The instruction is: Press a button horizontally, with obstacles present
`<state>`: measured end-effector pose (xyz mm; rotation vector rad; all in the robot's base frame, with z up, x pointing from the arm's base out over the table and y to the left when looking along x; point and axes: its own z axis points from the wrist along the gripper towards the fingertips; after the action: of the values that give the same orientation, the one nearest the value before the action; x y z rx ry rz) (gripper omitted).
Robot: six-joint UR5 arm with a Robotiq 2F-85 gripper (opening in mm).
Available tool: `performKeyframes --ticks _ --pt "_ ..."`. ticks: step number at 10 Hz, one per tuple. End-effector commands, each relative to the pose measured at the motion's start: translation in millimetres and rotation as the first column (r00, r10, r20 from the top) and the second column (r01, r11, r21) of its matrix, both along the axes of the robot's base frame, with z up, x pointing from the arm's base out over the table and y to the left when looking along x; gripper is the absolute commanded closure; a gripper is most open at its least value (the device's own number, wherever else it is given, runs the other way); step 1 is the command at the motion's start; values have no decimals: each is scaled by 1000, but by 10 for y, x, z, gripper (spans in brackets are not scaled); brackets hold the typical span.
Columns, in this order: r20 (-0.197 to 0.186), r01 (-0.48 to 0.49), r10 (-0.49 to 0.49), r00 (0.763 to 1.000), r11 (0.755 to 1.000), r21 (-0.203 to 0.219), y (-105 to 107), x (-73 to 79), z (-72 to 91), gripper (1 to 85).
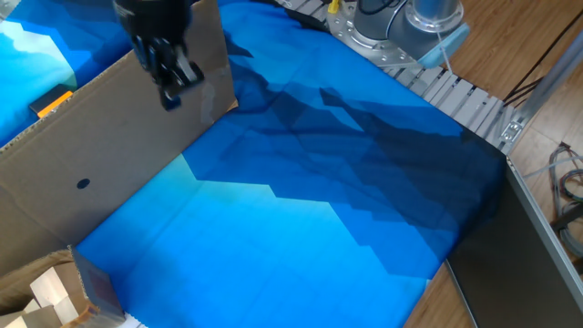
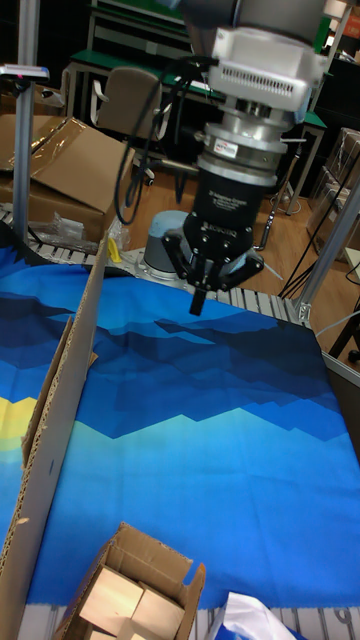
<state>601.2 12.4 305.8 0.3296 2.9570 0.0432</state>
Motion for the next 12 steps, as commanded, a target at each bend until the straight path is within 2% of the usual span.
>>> performKeyframes --ticks 1,3,5,8,9,10,12 --pt "14 25 -26 1000 998 61 252 -21 -110 847" --pt "-12 -2 3 1000 997 71 295 -72 -162 847" --pt "-47 -25 28 999 998 61 299 -108 -336 847" --pt "-26 -37 38 999 999 31 288 -32 -679 847" --pt "-54 -39 40 998 999 14 236 -81 -789 847" --pt "-65 -45 46 997 999 10 225 -100 -887 847" --pt "-28 -60 60 998 998 7 245 -50 -1033 847"
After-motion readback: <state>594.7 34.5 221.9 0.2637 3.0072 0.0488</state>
